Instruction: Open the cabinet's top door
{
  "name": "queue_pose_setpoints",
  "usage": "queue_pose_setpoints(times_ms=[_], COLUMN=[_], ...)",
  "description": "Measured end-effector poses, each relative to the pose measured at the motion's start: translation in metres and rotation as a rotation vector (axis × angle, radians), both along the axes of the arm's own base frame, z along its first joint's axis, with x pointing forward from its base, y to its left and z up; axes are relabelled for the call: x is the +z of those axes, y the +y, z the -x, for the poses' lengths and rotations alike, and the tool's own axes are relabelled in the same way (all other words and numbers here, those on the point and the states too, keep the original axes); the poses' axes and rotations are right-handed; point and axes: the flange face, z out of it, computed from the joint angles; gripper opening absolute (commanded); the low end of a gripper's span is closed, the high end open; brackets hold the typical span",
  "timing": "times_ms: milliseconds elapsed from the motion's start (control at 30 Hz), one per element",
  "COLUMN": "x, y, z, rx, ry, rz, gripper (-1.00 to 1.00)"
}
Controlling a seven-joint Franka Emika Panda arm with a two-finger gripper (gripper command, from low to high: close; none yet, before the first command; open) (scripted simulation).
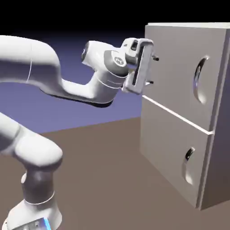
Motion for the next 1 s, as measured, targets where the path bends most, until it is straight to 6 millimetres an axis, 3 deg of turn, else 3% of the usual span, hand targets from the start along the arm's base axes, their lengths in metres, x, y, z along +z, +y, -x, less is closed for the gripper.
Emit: queue_pose_setpoints(times_ms=[300,633,933,1000], x=[-0.001,-0.021,-0.054,-0.054], y=[-0.034,-0.081,-0.125,-0.125], z=[-0.005,-0.023,-0.049,-0.07], rx=[0.085,0.135,0.163,0.163], ry=[-0.128,-0.235,-0.29,-0.29], rz=[0.41,0.871,1.278,1.276], gripper=[0.0,0.0,0.0,0.0])
